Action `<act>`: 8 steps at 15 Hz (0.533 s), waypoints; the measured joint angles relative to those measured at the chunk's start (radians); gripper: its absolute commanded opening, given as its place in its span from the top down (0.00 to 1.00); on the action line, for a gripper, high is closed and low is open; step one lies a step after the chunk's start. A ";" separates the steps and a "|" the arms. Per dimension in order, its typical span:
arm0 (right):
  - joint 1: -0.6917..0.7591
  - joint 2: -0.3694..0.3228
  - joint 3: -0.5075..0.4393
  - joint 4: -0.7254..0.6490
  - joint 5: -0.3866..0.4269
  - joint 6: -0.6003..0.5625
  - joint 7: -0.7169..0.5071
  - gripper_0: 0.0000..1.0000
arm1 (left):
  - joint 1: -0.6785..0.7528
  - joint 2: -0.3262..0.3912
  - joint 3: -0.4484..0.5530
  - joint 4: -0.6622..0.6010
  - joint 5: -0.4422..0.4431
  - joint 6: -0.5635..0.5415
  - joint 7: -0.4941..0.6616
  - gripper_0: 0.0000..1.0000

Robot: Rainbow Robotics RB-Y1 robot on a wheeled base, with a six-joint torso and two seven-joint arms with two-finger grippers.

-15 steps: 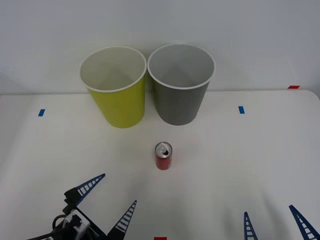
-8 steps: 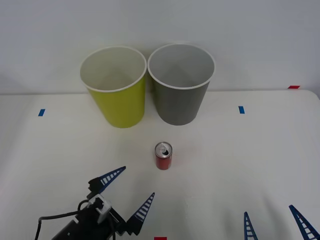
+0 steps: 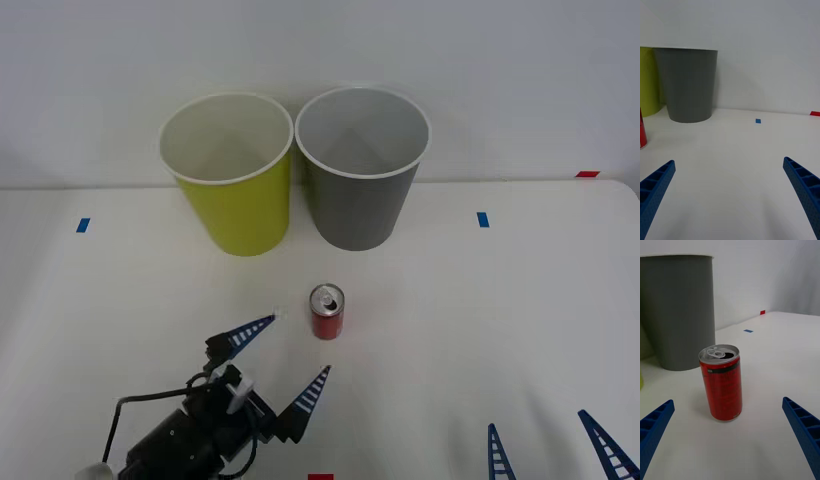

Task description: Put cans in the gray bin and PET bottles in the light green bin.

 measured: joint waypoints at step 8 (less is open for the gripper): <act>0.000 0.000 0.000 0.000 0.000 0.000 0.000 0.00 | -0.156 -0.075 -0.059 0.140 0.068 0.012 -0.006 0.00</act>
